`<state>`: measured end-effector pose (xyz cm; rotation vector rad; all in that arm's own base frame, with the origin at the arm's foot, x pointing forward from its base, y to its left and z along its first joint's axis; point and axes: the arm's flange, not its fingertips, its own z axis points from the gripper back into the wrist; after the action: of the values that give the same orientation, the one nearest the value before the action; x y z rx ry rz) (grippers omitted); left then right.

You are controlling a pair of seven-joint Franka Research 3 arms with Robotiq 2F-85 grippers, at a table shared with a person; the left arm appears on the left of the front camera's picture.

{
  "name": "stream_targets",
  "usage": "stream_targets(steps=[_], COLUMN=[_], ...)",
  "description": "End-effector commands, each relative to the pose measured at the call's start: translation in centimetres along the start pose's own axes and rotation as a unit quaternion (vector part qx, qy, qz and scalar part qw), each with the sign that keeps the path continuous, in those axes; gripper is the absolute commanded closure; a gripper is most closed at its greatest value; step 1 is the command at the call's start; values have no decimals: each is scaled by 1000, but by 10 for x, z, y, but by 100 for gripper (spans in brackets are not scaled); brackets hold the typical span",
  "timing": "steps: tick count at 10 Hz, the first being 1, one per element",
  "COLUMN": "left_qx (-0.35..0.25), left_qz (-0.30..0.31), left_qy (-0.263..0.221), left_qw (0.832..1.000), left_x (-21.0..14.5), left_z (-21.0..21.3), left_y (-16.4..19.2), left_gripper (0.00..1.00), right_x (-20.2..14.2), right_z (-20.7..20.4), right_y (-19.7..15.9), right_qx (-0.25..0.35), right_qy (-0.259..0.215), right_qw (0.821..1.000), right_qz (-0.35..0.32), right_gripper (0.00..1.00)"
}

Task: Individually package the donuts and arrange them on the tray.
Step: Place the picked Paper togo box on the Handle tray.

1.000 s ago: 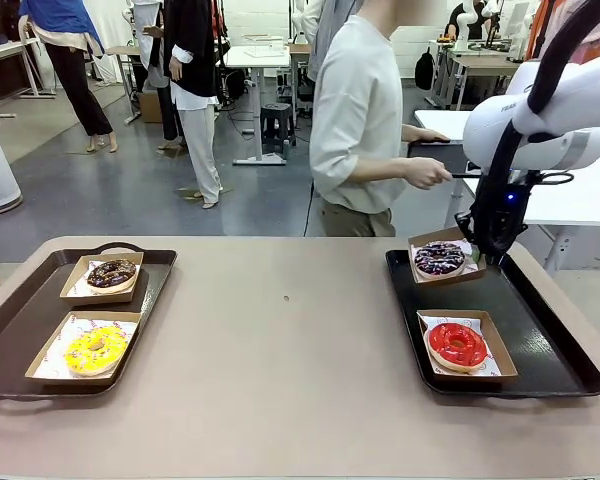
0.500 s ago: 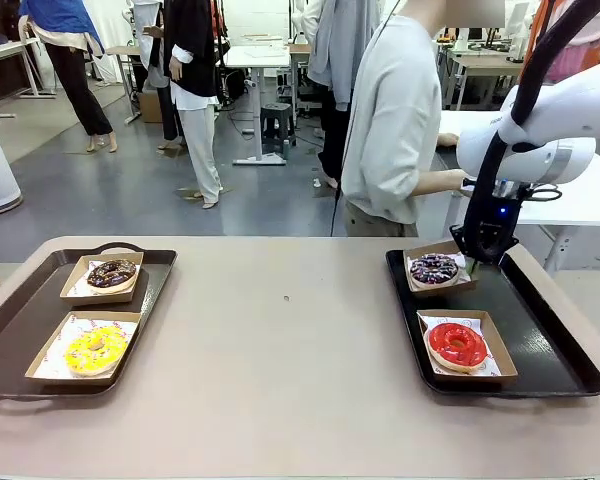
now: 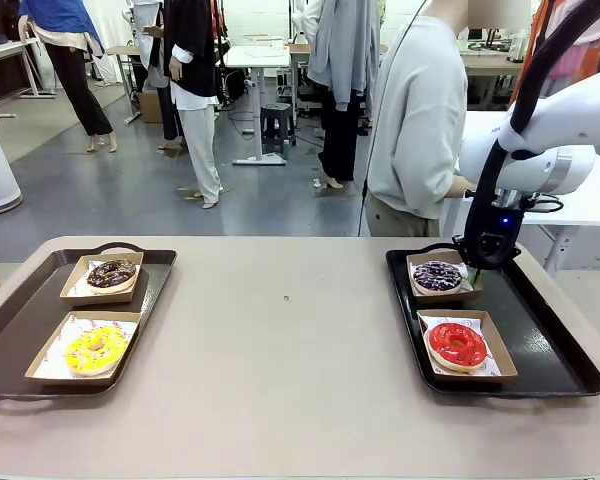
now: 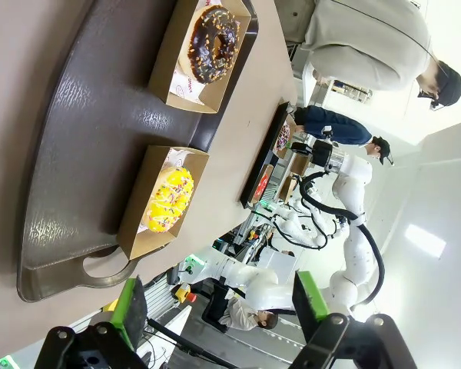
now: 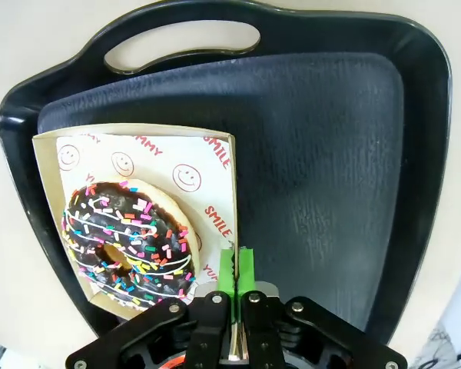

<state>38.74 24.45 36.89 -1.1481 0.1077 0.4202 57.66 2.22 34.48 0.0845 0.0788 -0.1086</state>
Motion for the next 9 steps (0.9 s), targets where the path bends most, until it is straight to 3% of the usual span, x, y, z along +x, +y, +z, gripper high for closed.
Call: stream_targets(steps=[1,2,4,5,6,7,9], left_qx=[3,3,3,3,3,3,3], left_qz=[-1,-1,-1,-1,-1,-1,-1], left_qy=[-5,-5,-5,-5,-5,-5,-5], left_qw=[1000,1000,1000,1000,1000,1000,1000], left_x=[-4,-4,-4,-4,-4,-4,-4], left_z=[0,0,0,0,0,0,0], left_y=[0,0,0,0,0,0,0], left_gripper=[0,0,0,0,0,0,0], right_x=[-5,-6,-10,-14,-17,-21,-37], right_z=[7,11,21,28,35,43,56], right_y=[-2,-5,-11,-15,-18,-19,-15], right_qx=[7,8,16,21,26,31,31], right_qy=[-2,1,-8,-8,-12,-18,-24], right_qw=[1000,1000,1000,1000,999,999,999], right_qz=[12,5,-5,-17,-22,-20,-6], right_gripper=[38,0,0,14,4,0,0])
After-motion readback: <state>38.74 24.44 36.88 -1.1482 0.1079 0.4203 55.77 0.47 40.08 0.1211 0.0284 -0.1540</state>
